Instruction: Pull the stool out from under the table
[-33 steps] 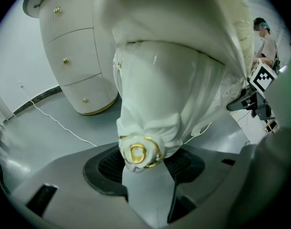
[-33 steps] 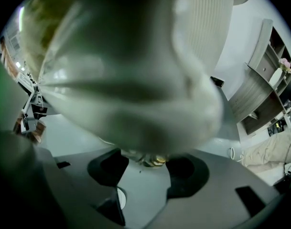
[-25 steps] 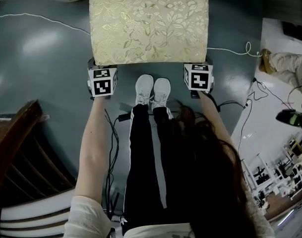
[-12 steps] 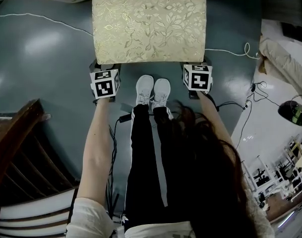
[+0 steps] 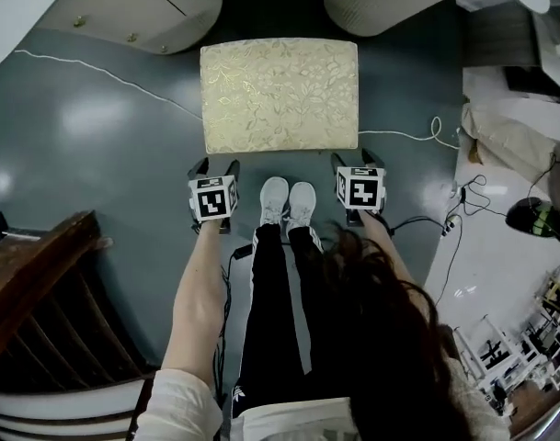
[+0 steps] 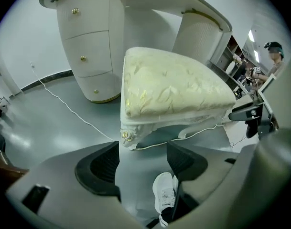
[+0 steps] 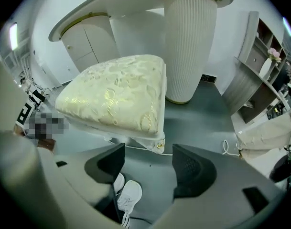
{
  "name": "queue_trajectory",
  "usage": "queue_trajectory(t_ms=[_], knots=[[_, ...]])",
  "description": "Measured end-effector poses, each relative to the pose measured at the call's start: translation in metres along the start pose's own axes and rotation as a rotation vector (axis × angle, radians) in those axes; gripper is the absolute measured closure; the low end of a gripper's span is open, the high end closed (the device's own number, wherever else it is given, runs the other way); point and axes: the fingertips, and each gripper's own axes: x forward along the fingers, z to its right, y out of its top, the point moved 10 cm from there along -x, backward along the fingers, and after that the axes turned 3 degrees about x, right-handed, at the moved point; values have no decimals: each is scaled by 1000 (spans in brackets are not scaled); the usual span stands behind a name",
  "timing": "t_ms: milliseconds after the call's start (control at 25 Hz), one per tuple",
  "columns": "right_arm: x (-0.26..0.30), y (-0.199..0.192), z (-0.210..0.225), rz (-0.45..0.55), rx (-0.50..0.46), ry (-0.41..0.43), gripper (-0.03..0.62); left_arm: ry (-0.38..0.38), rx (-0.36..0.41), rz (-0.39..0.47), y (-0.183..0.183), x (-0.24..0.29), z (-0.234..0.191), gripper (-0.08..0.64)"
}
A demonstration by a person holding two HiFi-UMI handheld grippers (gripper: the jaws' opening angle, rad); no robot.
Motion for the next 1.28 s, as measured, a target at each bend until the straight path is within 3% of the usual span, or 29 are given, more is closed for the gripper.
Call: queue_trajectory(t_ms=[160, 360, 480, 800, 960, 1160, 1280], knots=[[-55, 21, -5, 2, 4, -11, 287, 5, -58, 10, 26, -55, 13, 270], [-137, 75, -20, 130, -38, 0, 287, 9, -134, 201, 85, -137, 32, 270], [-181, 114, -31, 222, -39, 3, 287, -6, -91, 270, 121, -179, 40, 270], [-333, 169, -39, 448, -37, -2, 291, -16, -33, 504, 181, -323, 79, 270], [-399, 188, -42, 639, -26, -1, 390, -3, 27, 674, 211, -380, 95, 272], [-482, 195, -56, 878, -74, 27, 503, 31, 175, 881, 230, -465, 136, 384], [-527, 192, -66, 1014, -94, 43, 531, 39, 204, 989, 229, -510, 155, 489]])
